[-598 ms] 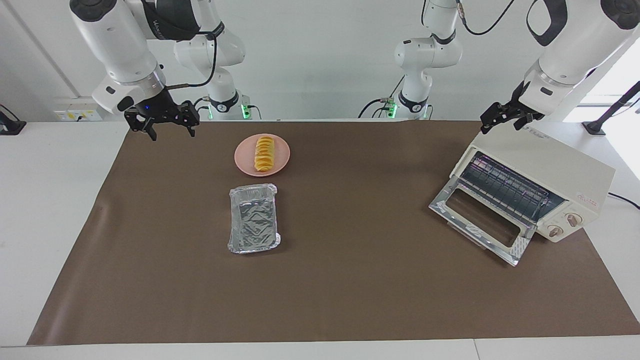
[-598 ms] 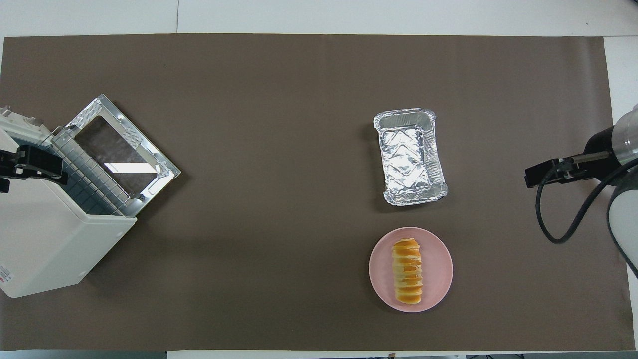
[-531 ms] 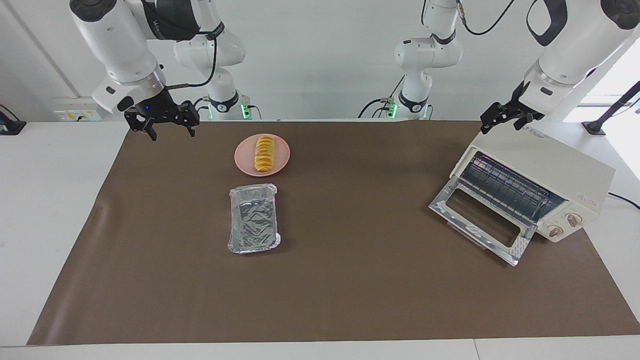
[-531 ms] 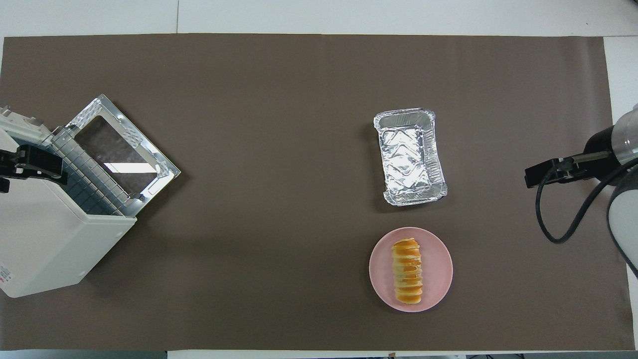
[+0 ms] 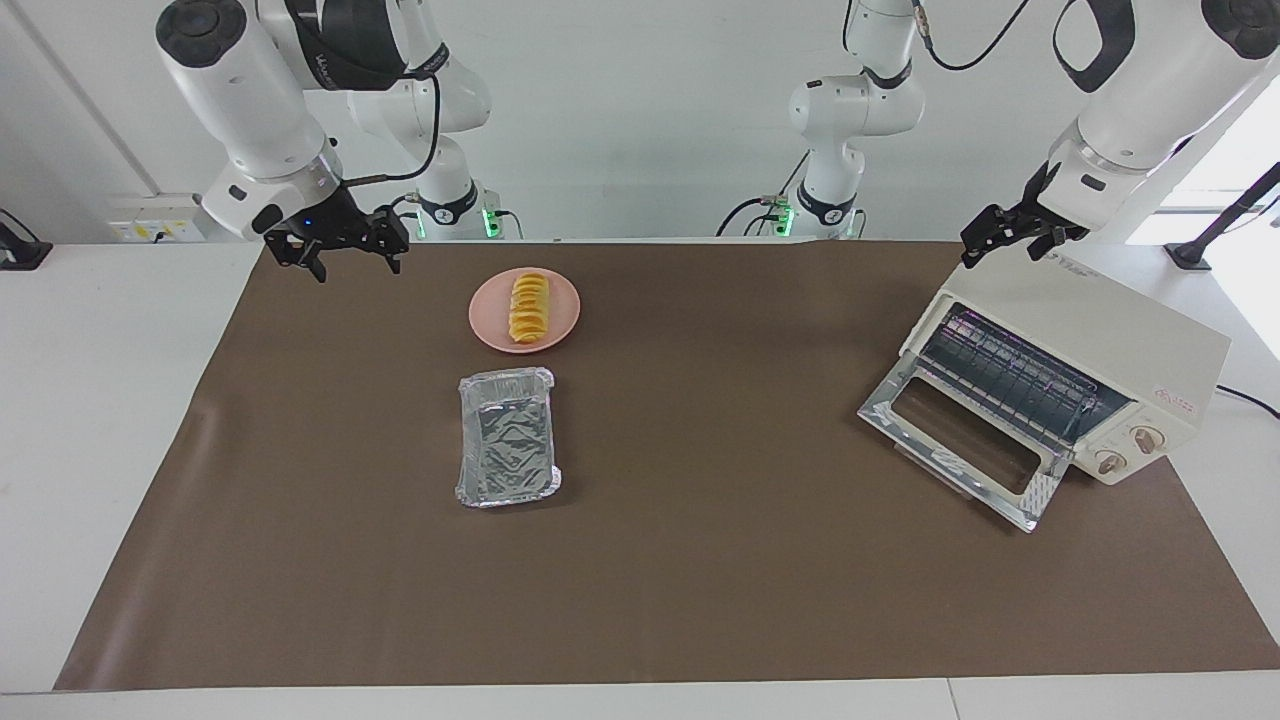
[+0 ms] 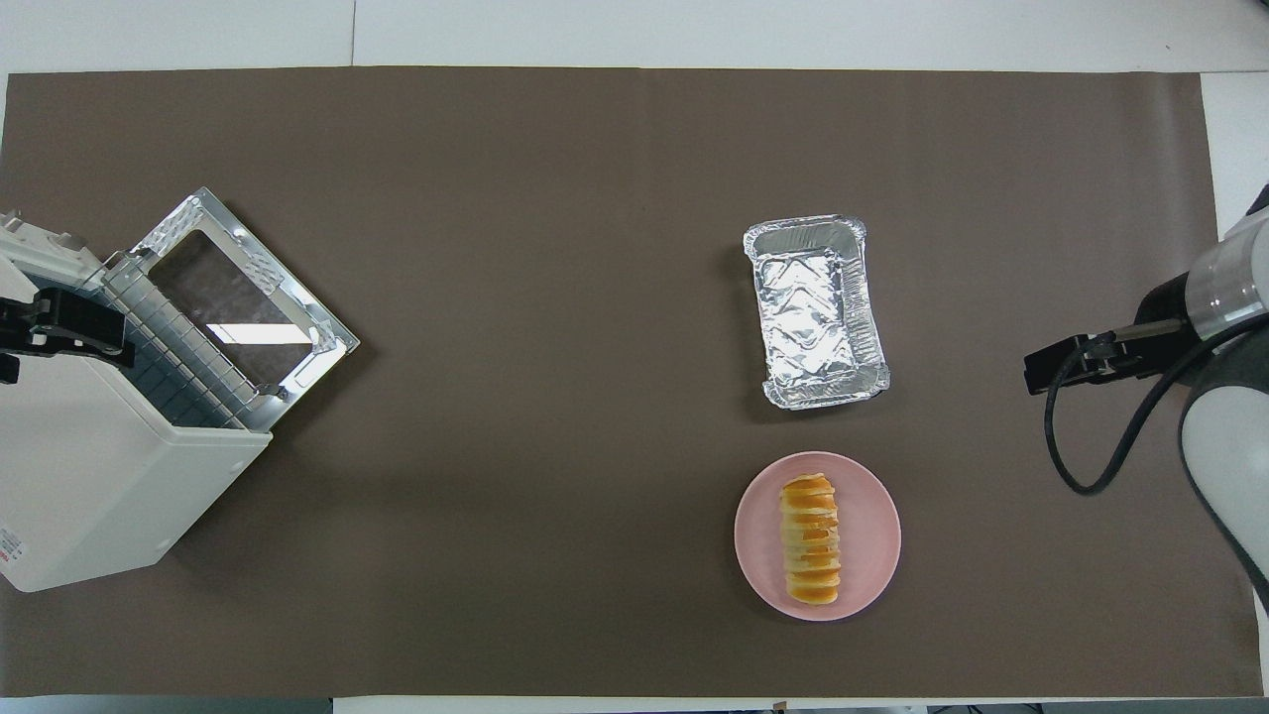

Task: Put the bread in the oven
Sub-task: 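Move the right gripper toward the bread slices on the pink plate, then grasp the row of bread slices with the right gripper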

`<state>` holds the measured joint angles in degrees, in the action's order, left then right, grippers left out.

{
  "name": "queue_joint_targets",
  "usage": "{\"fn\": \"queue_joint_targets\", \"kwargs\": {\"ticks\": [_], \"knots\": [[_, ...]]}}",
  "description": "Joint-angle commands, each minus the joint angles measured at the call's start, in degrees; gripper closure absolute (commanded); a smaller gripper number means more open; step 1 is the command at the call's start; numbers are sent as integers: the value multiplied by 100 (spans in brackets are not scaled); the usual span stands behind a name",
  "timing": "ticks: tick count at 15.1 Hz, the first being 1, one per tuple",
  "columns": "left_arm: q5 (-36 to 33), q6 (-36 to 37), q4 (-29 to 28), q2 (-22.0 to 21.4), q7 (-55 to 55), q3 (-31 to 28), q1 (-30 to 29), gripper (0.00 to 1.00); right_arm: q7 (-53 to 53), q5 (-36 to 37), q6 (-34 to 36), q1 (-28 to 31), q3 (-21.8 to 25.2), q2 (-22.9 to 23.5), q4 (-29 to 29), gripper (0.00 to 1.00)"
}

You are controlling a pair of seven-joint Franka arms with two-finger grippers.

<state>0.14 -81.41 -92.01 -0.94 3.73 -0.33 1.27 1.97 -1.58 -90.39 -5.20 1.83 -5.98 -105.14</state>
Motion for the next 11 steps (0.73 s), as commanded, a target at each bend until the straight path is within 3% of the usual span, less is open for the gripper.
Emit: {"fn": "queue_joint_targets", "kwargs": {"ticks": [1, 3, 5, 7, 11], "knots": [[48, -68, -98, -117, 22, -29, 23, 0, -626, -202, -583, -418, -78, -527, -1163, 0], [48, -68, -98, -117, 22, -29, 23, 0, -952, -446, -873, -683, -78, -501, -1674, 0], [48, -68, -98, -117, 22, -29, 23, 0, -1286, -895, -1687, -929, -78, -475, -2323, 0], [48, -68, -98, -117, 22, -38, 23, 0, -1593, -932, -2454, -1315, -78, -379, -2887, 0], [48, -68, -98, -117, 22, -38, 23, 0, -1780, -1247, -3308, -1712, -86, -360, -3758, 0]]}}
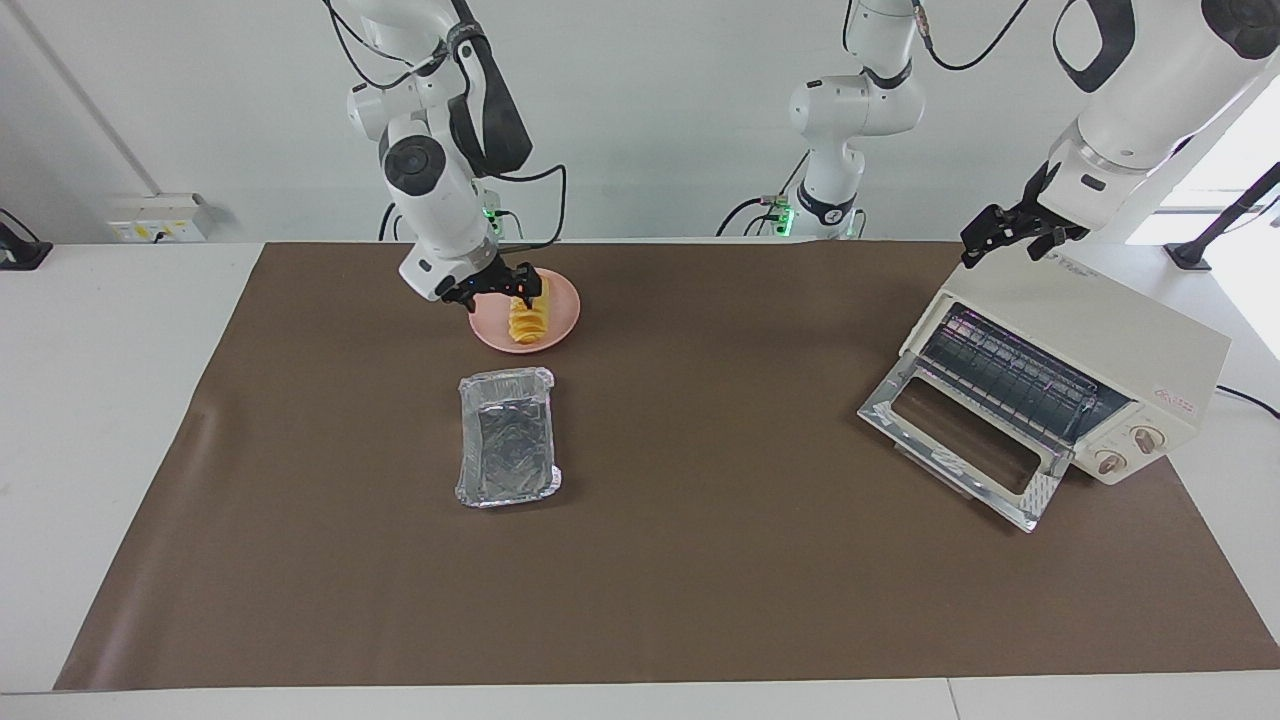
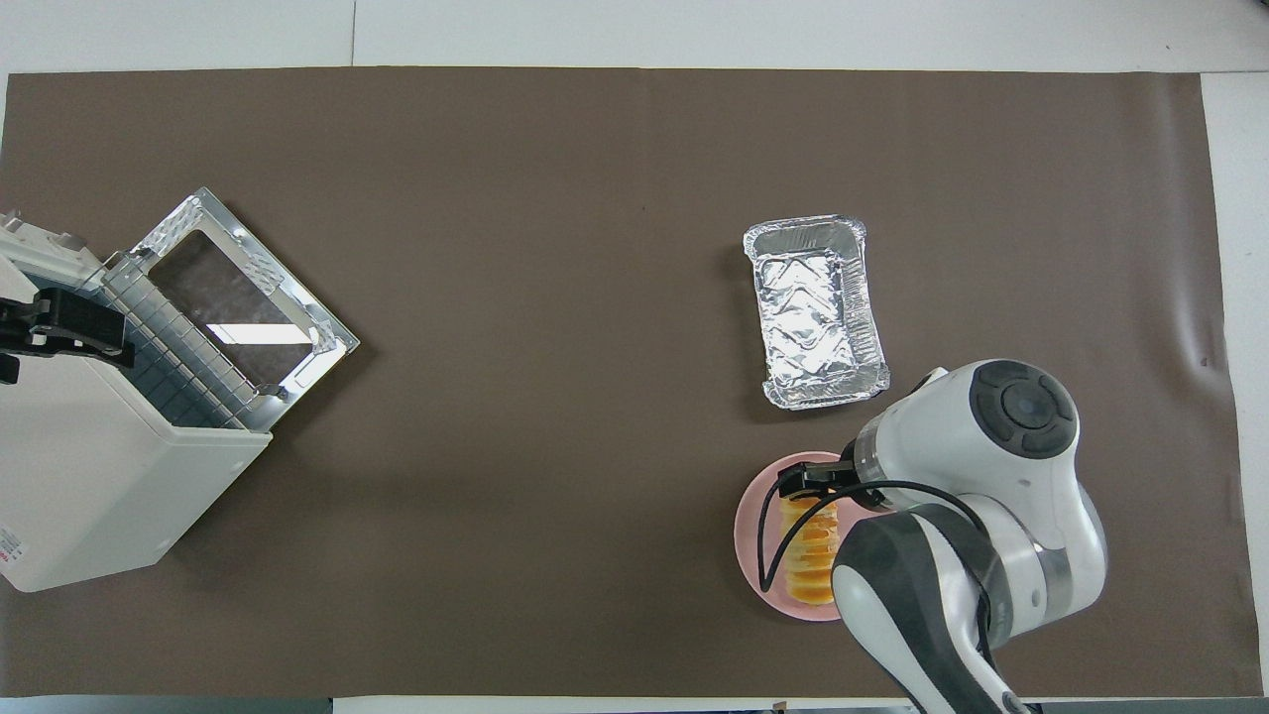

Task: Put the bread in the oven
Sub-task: 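Grasp the row of bread slices with the right gripper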

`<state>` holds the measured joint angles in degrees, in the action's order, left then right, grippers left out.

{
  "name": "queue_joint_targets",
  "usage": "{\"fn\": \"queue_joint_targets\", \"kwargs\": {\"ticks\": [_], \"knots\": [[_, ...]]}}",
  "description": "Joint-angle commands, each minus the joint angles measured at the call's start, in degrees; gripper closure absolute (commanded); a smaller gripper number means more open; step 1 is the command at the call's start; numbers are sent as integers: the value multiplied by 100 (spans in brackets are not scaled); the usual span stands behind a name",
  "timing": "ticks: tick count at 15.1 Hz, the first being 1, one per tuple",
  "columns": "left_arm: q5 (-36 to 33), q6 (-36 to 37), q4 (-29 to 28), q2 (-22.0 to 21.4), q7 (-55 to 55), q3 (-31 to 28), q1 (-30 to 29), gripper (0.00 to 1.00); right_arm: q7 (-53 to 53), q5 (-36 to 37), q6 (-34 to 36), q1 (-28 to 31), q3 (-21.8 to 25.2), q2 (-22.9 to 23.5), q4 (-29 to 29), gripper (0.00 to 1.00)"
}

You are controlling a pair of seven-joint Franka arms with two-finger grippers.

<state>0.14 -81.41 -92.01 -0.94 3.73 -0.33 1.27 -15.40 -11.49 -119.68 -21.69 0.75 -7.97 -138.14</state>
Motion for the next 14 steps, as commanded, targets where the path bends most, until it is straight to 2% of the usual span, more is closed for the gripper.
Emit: {"fn": "queue_joint_targets", "kwargs": {"ticks": [1, 5, 6, 7, 8, 10, 11, 13, 14], "knots": [[48, -68, -98, -117, 22, -38, 23, 0, -33, -318, -494, -73, 22, -153, -547, 0], [48, -68, -98, -117, 22, -38, 23, 0, -24, -477, -792, -81, 22, -117, -793, 0], [48, -68, -98, -117, 22, -38, 23, 0, -7, -486, -828, -73, 22, -117, -829, 1], [48, -68, -98, -117, 22, -29, 23, 0, -15, -486, -838, -73, 22, -126, -838, 8], [48, -68, -98, -117, 22, -38, 23, 0, -41, -495, -838, -81, 22, -126, -855, 18], [48, -68, -98, -117, 22, -38, 23, 0, -50, -626, -846, -81, 22, -135, -855, 48], [48, -68, -107, -117, 22, -29, 23, 0, -42, -635, -846, -73, 22, -126, -855, 59], [48, -68, -98, -117, 22, -38, 23, 0, -50, -635, -846, -73, 22, -126, -855, 96], [48, -68, -98, -117, 22, -38, 23, 0, -59, -644, -838, -73, 22, -126, -855, 100]]}}
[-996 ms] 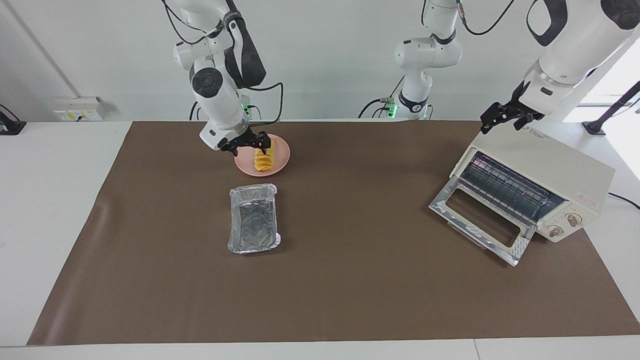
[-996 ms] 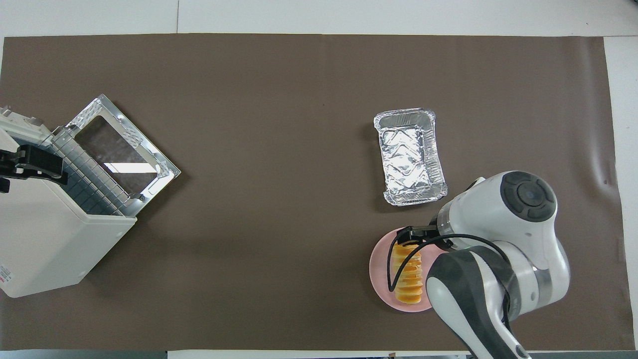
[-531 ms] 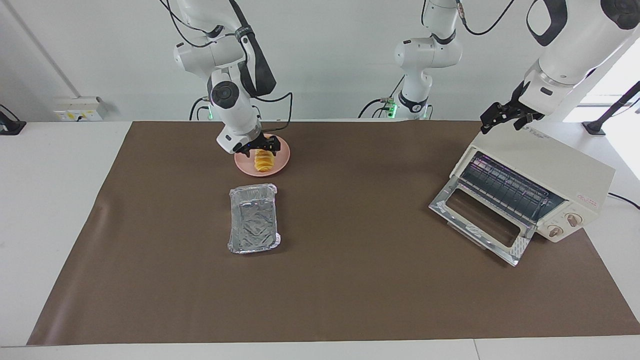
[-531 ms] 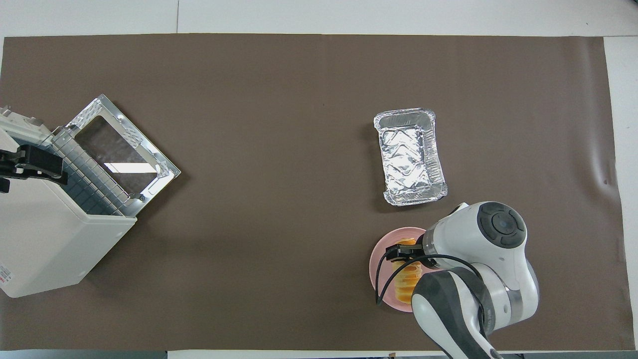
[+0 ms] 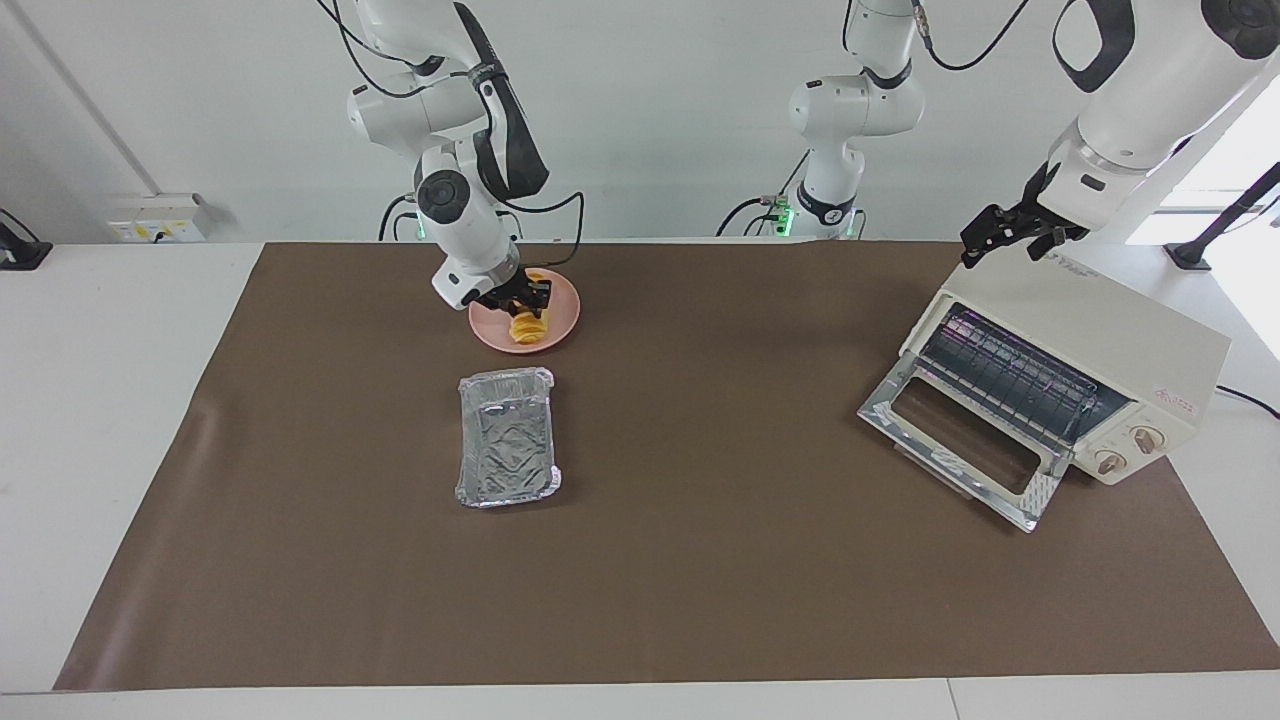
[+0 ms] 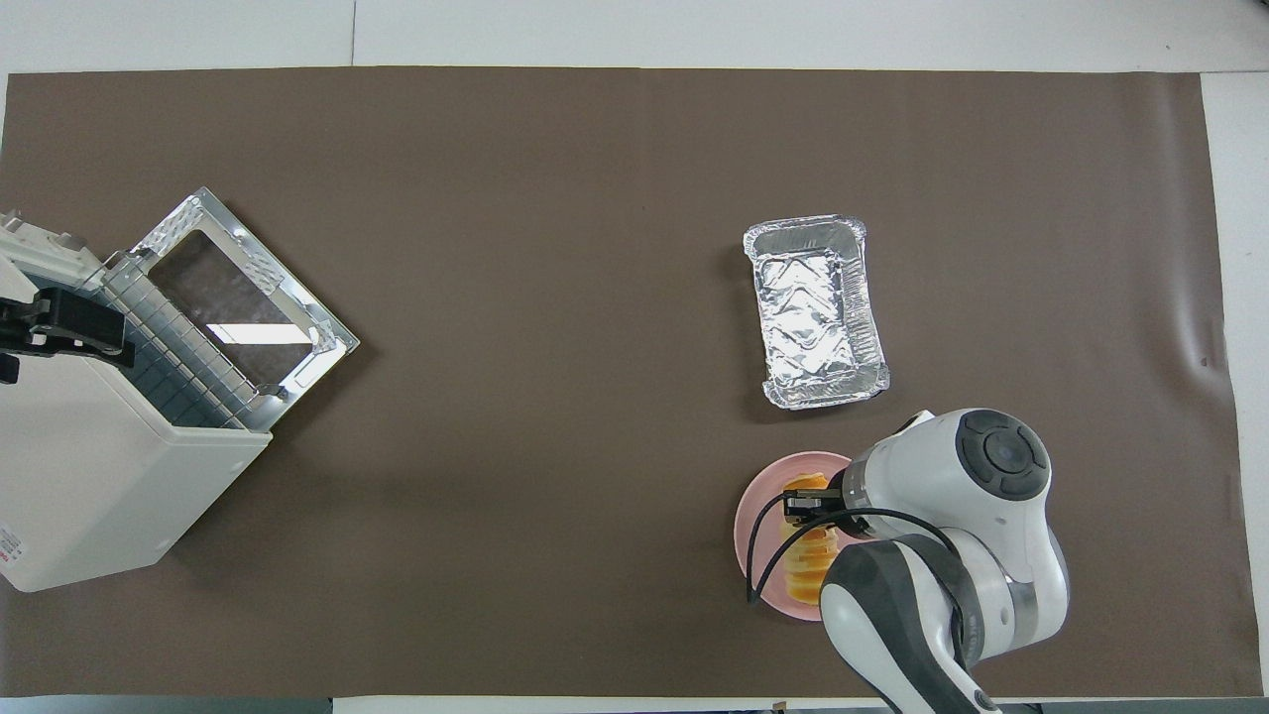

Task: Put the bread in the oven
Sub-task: 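Grasp the row of bread slices with the right gripper, then carry the bread into the foil tray and release it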

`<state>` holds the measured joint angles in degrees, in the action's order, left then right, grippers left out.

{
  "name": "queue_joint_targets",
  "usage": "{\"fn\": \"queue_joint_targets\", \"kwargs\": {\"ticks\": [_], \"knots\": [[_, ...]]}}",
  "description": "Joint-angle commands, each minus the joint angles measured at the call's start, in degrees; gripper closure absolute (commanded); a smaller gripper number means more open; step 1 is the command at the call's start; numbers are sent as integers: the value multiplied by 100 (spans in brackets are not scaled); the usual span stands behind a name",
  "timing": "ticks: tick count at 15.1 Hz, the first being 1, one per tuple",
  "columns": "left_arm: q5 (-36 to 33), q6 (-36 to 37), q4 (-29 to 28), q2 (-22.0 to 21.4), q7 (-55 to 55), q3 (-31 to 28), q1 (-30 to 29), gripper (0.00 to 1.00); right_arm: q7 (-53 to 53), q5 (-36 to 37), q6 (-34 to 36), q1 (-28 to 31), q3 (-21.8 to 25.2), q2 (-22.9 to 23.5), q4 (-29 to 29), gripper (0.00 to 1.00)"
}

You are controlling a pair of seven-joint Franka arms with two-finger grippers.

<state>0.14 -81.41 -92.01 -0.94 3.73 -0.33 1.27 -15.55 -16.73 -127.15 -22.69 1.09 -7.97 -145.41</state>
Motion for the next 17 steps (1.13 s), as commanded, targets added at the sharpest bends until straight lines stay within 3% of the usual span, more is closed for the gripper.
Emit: {"fn": "queue_joint_targets", "kwargs": {"ticks": [1, 4, 6, 8, 12, 17], "knots": [[48, -68, -98, -117, 22, -38, 23, 0, -45, -120, -56, 37, -13, -143, -93, 100], [48, -68, -98, -117, 22, -38, 23, 0, -133, -137, 661, 107, 22, -337, 493, 100], [48, -68, -98, -117, 22, -38, 23, 0, -89, -120, 1409, 334, 49, -232, 1406, 100], [48, -68, -98, -117, 22, -29, 23, 0, -28, -6, 2033, 555, 49, 354, 2713, 100], [48, -59, -98, -117, 22, -38, 23, 0, 314, 487, 1949, 739, 49, 1611, 4377, 100], [48, -68, -98, -117, 14, -38, 23, 0, 869, 443, 518, 802, 40, 2588, 4601, 100]]}}
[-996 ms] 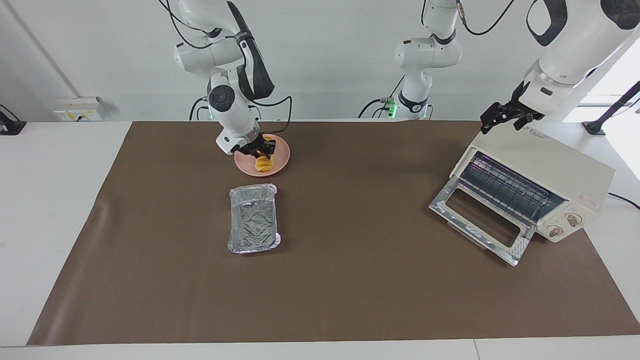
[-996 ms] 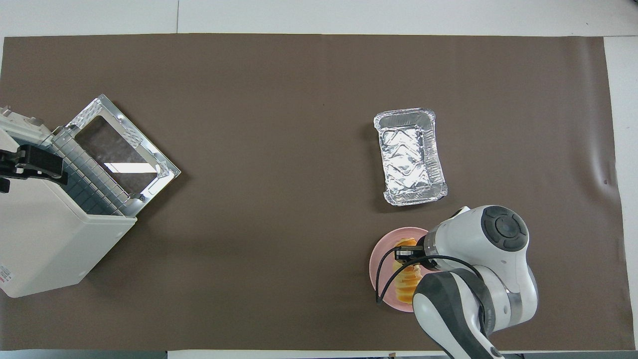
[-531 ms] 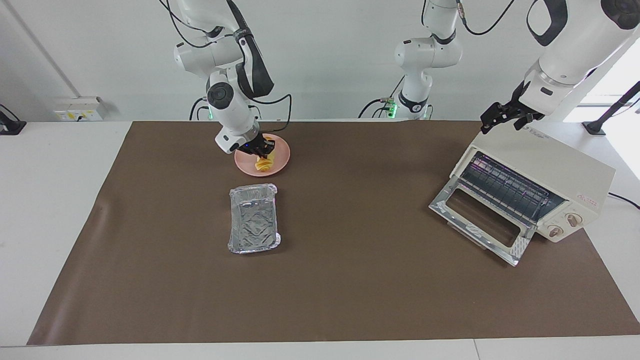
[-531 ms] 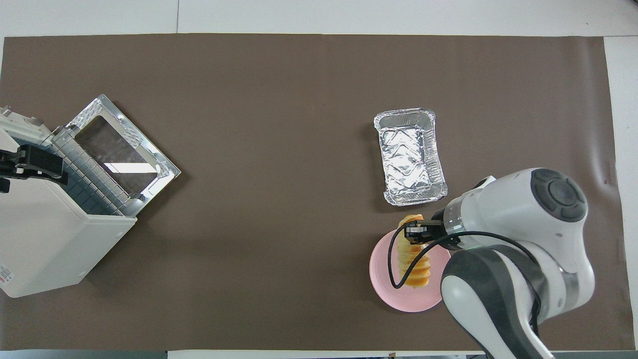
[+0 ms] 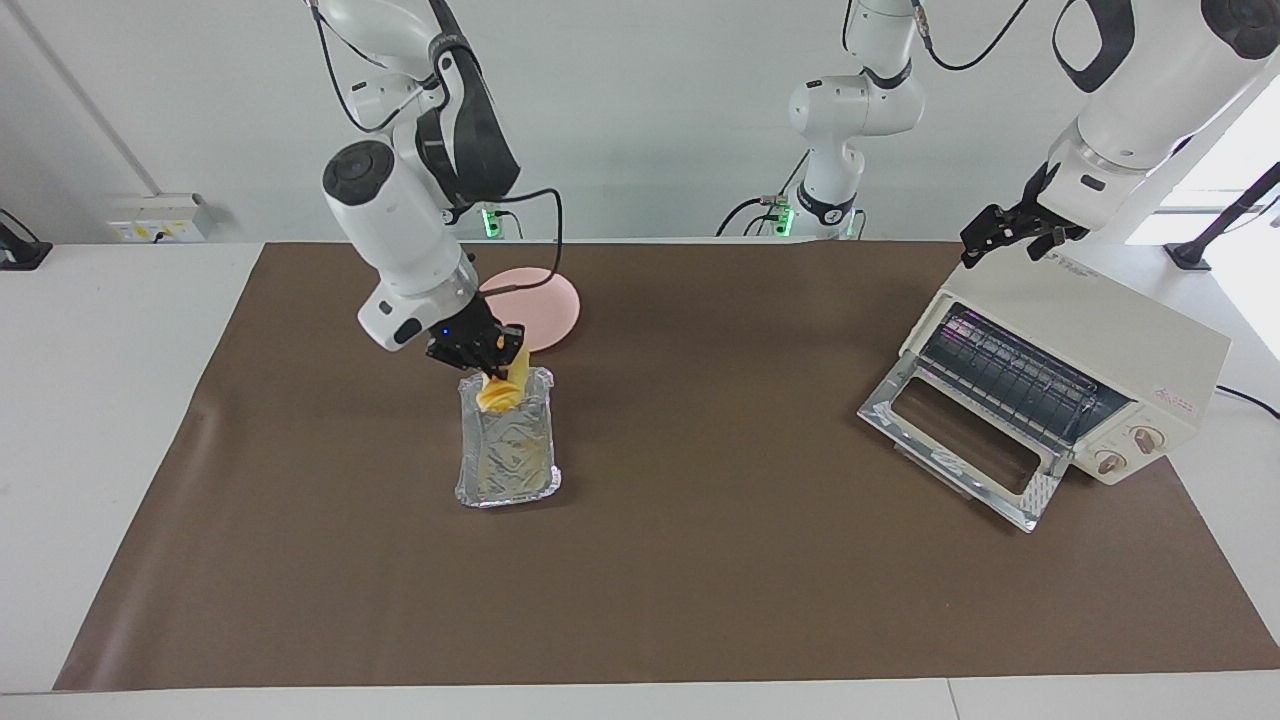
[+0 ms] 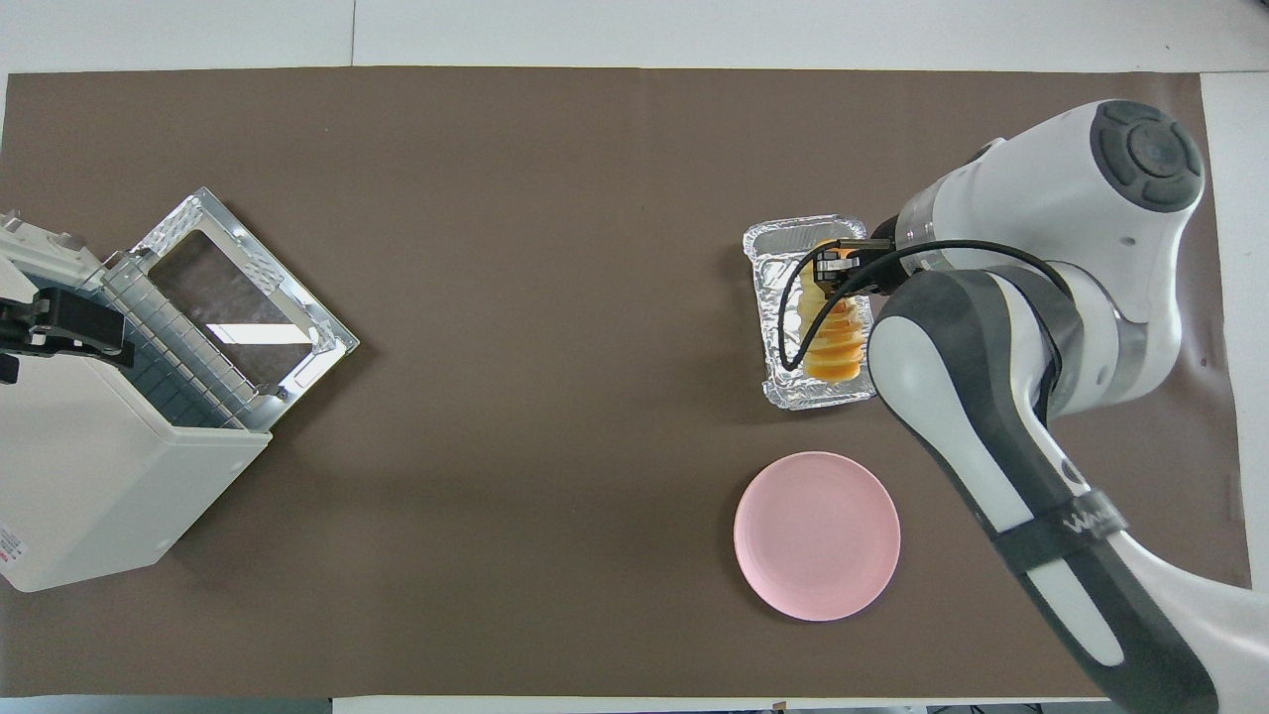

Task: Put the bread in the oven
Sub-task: 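Carry the bread into the foil tray and release it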

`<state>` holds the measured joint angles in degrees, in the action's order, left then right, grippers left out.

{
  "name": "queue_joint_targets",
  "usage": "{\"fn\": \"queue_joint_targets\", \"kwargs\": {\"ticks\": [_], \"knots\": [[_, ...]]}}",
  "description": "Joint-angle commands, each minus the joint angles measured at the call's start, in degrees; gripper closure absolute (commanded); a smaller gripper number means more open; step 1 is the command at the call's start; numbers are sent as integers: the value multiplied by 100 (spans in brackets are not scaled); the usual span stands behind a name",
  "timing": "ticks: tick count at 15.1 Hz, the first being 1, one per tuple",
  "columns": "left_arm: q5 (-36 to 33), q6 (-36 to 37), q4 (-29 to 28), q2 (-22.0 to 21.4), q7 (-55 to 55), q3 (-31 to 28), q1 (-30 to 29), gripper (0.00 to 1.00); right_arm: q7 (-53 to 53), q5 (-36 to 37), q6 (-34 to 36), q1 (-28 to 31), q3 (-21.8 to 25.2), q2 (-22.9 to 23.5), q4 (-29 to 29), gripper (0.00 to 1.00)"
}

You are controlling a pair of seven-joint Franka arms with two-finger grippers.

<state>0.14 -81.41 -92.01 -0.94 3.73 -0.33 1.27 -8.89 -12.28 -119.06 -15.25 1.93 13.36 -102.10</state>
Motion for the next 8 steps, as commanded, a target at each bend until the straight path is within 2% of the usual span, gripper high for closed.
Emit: {"fn": "queue_joint_targets", "kwargs": {"ticks": [1, 5, 7, 8], "knots": [[48, -68, -98, -117, 22, -38, 23, 0, 203, -2, -511, 14, -44, 587, 226, 100], [48, -68, -98, -117, 22, -38, 23, 0, 360, -11, -741, -48, -53, 773, -107, 100], [48, -59, -107, -117, 22, -38, 23, 0, 562, 7, -1153, -48, -53, 764, -406, 100], [48, -68, -98, -117, 22, -38, 23, 0, 763, 42, -1355, -48, -53, 764, -520, 91]]}}
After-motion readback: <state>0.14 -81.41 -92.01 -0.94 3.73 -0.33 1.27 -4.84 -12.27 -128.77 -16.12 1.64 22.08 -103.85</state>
